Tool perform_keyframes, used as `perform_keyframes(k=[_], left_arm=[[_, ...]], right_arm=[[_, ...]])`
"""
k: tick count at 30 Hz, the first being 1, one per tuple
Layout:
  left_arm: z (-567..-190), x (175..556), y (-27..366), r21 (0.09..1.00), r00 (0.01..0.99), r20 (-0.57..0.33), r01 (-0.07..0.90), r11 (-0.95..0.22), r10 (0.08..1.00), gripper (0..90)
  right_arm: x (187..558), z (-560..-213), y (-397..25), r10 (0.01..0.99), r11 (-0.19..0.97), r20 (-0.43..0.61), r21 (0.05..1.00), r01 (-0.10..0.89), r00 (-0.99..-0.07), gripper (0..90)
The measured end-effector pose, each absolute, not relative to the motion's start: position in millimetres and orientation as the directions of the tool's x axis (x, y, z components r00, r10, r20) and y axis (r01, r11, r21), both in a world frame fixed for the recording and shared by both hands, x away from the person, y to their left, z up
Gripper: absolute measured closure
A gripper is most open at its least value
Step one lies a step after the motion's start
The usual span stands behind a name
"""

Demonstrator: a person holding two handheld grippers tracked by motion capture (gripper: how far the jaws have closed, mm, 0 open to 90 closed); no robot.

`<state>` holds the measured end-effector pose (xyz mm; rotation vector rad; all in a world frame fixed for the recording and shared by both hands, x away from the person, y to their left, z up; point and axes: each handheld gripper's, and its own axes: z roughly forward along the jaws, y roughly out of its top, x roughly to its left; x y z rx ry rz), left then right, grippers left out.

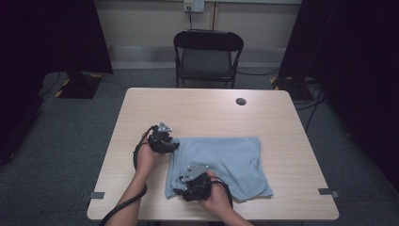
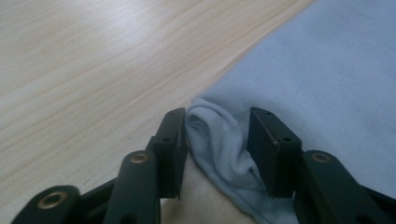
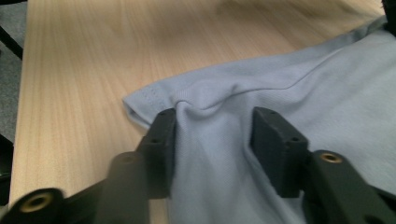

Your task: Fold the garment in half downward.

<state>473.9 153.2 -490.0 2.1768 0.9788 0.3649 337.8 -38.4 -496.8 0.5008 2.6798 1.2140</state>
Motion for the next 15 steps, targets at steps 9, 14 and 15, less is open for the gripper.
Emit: perform_keyframes(k=[9,14,15], left_arm=[[-487.0,470.7,147.0,0.691,0.692,-0.019,0.531,-0.491,0.722,76.0],[-482.7,472.6,147.2,0.674,0.671,-0.073,0.579,-0.459,0.738,80.4],[-481.3,472.7,147.6,0.673,0.67,-0.078,0.582,-0.456,0.739,81.1]], right_arm=[[337.0,-494.8,-39.7,0.397,0.619,-0.024,0.745,0.249,-0.917,76.8],[335.9,-493.3,-40.6,0.403,0.615,-0.027,0.748,0.249,-0.915,80.7],[336.3,-492.9,-41.3,0.402,0.609,-0.016,0.751,0.254,-0.916,81.2]])
